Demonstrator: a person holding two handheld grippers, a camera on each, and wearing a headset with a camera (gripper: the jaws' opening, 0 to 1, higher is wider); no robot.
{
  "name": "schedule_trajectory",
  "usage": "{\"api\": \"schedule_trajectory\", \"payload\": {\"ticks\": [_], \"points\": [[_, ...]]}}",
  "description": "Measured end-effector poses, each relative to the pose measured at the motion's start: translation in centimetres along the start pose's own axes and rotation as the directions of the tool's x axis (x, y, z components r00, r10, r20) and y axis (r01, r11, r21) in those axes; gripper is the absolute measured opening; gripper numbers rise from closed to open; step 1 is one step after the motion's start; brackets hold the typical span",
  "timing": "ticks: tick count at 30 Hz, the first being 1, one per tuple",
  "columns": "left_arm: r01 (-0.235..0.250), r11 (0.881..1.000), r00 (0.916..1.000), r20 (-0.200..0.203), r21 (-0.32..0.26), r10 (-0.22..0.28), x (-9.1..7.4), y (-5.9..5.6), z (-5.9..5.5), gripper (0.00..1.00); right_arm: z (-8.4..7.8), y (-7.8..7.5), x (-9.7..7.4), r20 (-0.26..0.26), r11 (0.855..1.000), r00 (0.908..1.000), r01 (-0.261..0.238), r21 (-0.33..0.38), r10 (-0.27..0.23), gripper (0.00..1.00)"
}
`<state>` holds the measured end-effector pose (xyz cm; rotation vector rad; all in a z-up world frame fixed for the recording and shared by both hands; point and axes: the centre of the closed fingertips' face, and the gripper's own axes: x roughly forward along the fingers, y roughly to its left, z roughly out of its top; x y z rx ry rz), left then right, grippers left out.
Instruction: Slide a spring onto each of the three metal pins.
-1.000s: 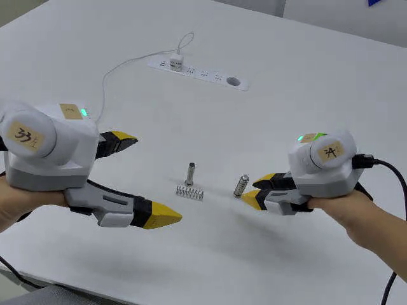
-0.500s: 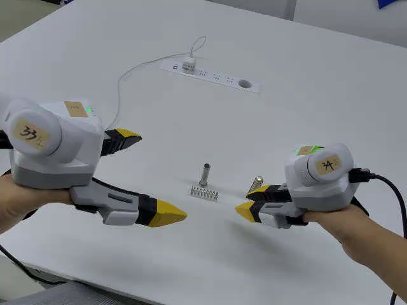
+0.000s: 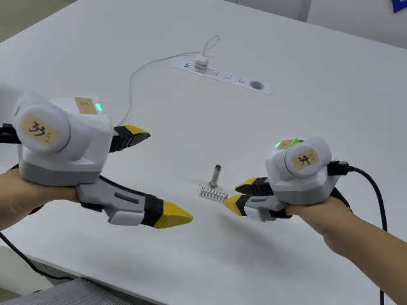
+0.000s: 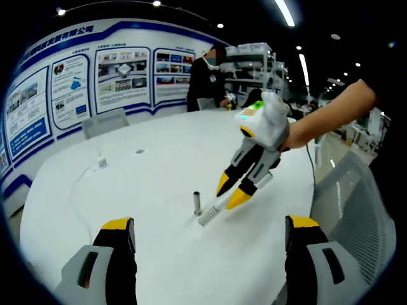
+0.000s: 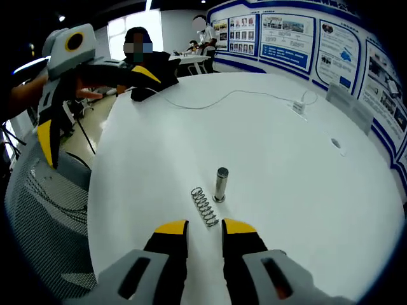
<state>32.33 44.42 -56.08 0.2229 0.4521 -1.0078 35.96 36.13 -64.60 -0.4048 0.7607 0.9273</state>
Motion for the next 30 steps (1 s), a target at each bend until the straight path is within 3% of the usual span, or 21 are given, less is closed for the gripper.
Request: {"api": "schedule_trajectory", "payload": {"ticks": [6,17,24,28,30], "points": [[0.011,1.0,0.9997,0.021,-0.025,-0.011,0.1,-0.1,0.1,1.0,-0.2,0.0,1.3,-0.043,0.999,0.999,-0.012,-0.046,0.01,0.21],[-0.001,0.999,1.0,0.005,-0.044,0.002,-0.3,1.3,-0.9,1.0,-0.2,-0.2,2.9,-0.091,0.996,0.9951,-0.046,-0.078,0.039,0.21],[-0.002,0.998,0.9999,0.014,-0.066,0.003,-0.2,1.4,-0.8,0.99,-0.7,0.2,3.1,-0.124,0.993,0.9897,-0.082,-0.089,0.071,0.18],[0.016,0.996,0.9989,0.044,-0.086,-0.013,-0.1,1.2,-0.1,0.96,-1.6,0.5,3.1,-0.154,0.988,0.9849,-0.098,-0.12,0.079,0.13],[0.02,0.996,0.9985,0.053,-0.088,-0.015,-0.1,1.1,0.1,0.96,-1.3,0.5,3.2,-0.143,0.988,0.9862,-0.1,-0.114,0.084,0.12]]}}
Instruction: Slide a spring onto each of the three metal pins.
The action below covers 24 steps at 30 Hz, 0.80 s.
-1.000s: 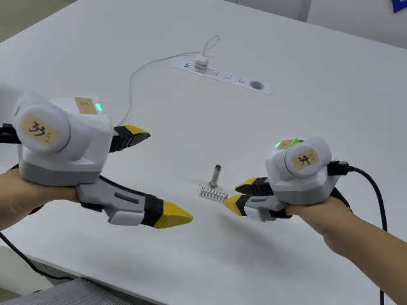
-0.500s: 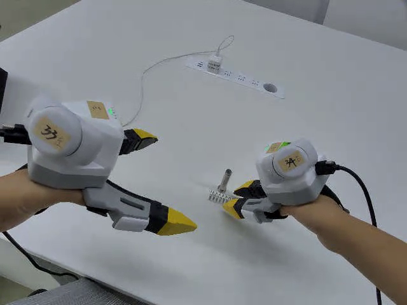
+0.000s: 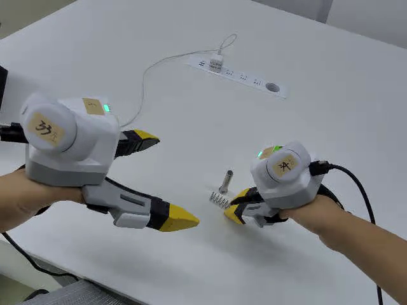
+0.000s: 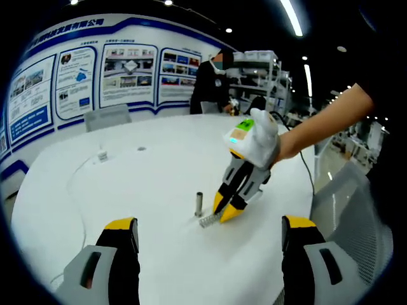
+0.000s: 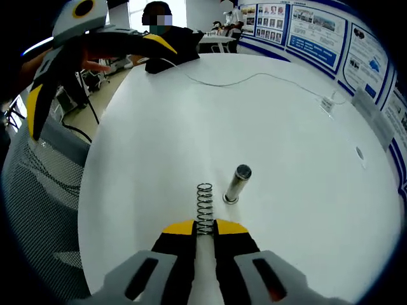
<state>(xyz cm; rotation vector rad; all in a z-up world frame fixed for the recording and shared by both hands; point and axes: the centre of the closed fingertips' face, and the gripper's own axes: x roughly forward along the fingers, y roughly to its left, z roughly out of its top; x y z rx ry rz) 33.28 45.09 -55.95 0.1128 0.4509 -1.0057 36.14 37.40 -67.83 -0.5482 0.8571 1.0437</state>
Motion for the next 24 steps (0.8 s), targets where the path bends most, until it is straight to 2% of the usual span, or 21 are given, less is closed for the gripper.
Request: {"api": "schedule_trajectory", "payload": {"ticks": [6,12,17,24], "points": [[-0.006,1.0,1.0,-0.003,-0.002,0.006,-0.2,0.1,0.0,0.95,0.0,0.0,0.0,-0.001,1.0,1.0,0.0,-0.005,0.0,0.11],[0.011,1.0,0.9998,-0.013,0.004,-0.011,-0.2,-0.5,-0.3,0.92,-0.1,0.2,-0.3,-0.006,1.0,1.0,-0.004,-0.02,0.004,0.1],[0.028,1.0,0.9993,-0.025,0.011,-0.028,0.0,-1.0,-0.6,0.89,0.9,0.4,-1.6,0.024,0.999,0.9997,0.003,-0.036,-0.003,0.1],[0.066,0.997,0.9976,-0.024,0.042,-0.065,0.7,-2.1,-0.1,0.82,2.2,1.4,-3.9,0.061,0.995,0.9981,-0.005,-0.1,0.012,0.1]]}}
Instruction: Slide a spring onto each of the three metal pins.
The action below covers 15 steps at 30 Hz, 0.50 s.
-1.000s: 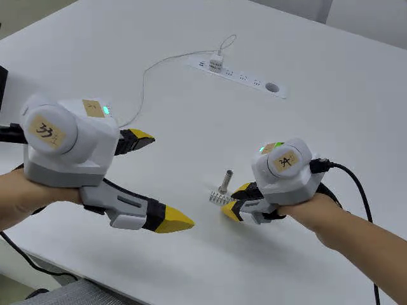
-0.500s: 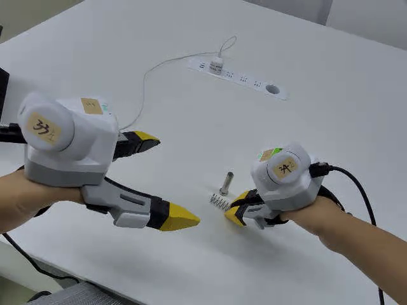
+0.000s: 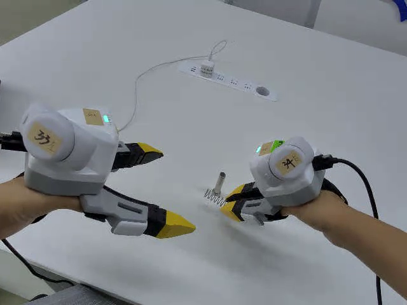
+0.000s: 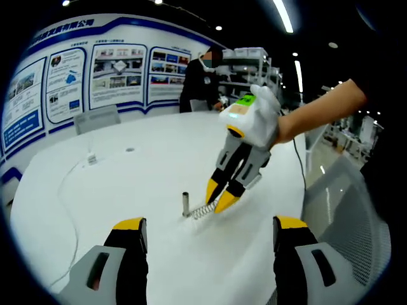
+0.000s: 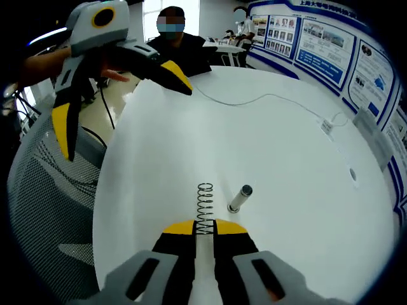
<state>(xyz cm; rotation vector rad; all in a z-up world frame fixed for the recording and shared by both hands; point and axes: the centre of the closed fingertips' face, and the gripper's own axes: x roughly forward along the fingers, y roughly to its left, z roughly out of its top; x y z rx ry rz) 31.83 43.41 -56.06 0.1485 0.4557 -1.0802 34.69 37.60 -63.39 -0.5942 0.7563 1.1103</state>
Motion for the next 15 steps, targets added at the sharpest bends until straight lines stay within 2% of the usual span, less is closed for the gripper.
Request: {"api": "schedule_trajectory", "payload": {"ticks": [2,6,11,15], "points": [[0.018,1.0,0.9998,-0.008,0.009,-0.018,0.3,-0.4,0.2,0.79,0.6,0.5,-0.9,0.018,0.998,0.9998,-0.012,-0.059,0.013,0.1],[0.062,0.995,0.9975,-0.039,0.072,-0.059,1.0,-1.8,0.3,0.71,1.1,1.5,-2.9,0.03,0.992,0.999,-0.029,-0.123,0.033,0.1],[0.078,0.989,0.9957,-0.059,0.124,-0.072,2.1,-2.8,0.2,0.6,2.0,2.9,-4.3,0.045,0.981,0.998,-0.037,-0.193,0.046,0.1],[0.113,0.984,0.9924,-0.064,0.138,-0.105,2.5,-3.8,0.3,0.53,2.6,4.1,-4.8,0.047,0.968,0.9972,-0.044,-0.245,0.057,0.1]]}}
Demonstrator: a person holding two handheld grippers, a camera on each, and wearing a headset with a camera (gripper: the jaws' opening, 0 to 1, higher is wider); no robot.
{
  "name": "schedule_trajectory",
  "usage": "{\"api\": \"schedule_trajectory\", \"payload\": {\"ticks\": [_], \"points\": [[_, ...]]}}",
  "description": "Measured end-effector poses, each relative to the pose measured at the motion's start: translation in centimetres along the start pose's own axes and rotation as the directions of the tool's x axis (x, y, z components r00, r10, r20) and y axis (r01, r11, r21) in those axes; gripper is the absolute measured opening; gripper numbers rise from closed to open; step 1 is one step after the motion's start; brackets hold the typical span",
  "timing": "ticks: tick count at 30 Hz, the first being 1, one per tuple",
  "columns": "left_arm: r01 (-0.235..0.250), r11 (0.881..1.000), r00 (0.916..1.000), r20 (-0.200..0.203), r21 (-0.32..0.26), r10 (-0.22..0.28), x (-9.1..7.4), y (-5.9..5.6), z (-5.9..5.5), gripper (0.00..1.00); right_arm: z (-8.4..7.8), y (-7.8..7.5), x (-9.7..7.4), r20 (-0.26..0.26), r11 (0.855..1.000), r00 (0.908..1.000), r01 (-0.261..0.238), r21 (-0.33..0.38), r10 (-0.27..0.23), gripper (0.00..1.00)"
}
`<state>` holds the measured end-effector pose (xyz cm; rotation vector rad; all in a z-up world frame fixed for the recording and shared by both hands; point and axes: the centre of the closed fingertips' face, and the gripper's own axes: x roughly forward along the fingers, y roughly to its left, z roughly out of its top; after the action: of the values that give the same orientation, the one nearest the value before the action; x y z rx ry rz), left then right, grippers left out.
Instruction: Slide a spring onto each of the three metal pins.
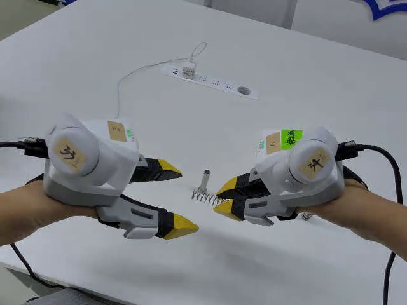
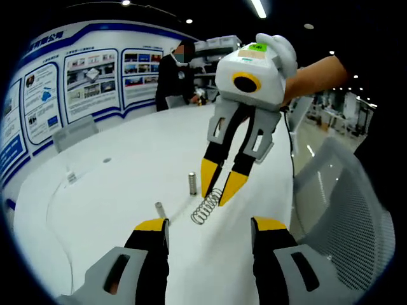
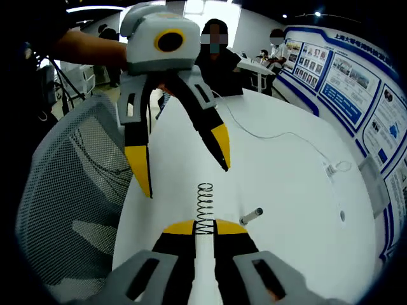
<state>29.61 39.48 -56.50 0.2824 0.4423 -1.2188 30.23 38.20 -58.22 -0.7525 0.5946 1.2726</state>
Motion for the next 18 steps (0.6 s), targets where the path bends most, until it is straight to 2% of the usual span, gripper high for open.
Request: {"api": "schedule_trajectory", "payload": {"ticks": [4,7,10,12,16,18], "points": [[0.014,0.999,0.9998,-0.011,0.045,-0.014,0.2,-0.5,0.2,0.48,0.3,0.9,-0.2,-0.007,0.998,0.9998,-0.021,-0.052,0.021,0.1],[0.025,0.999,0.9996,-0.011,0.046,-0.025,0.2,-0.6,0.2,0.42,0.4,1.3,-0.3,-0.012,0.996,0.9995,-0.03,-0.086,0.029,0.1],[0.058,0.998,0.9983,-0.006,0.02,-0.058,0.2,-1.1,0.2,0.33,0.8,1.7,-0.5,-0.007,0.994,0.9993,-0.038,-0.099,0.037,0.1],[0.062,0.998,0.998,-0.017,0.032,-0.061,0.1,-1.3,0.1,0.27,1.0,2.0,-0.6,-0.005,0.993,0.9991,-0.043,-0.114,0.043,0.1],[0.074,0.997,0.9967,-0.037,0.036,-0.072,0.2,-1.5,-0.2,0.22,1.2,2.2,-0.5,-0.008,0.989,0.9987,-0.052,-0.139,0.051,0.1],[0.082,0.996,0.9958,-0.044,0.038,-0.08,0.2,-1.8,-0.3,0.15,1.4,2.3,-0.5,-0.004,0.988,0.9983,-0.059,-0.14,0.059,0.1]]}}
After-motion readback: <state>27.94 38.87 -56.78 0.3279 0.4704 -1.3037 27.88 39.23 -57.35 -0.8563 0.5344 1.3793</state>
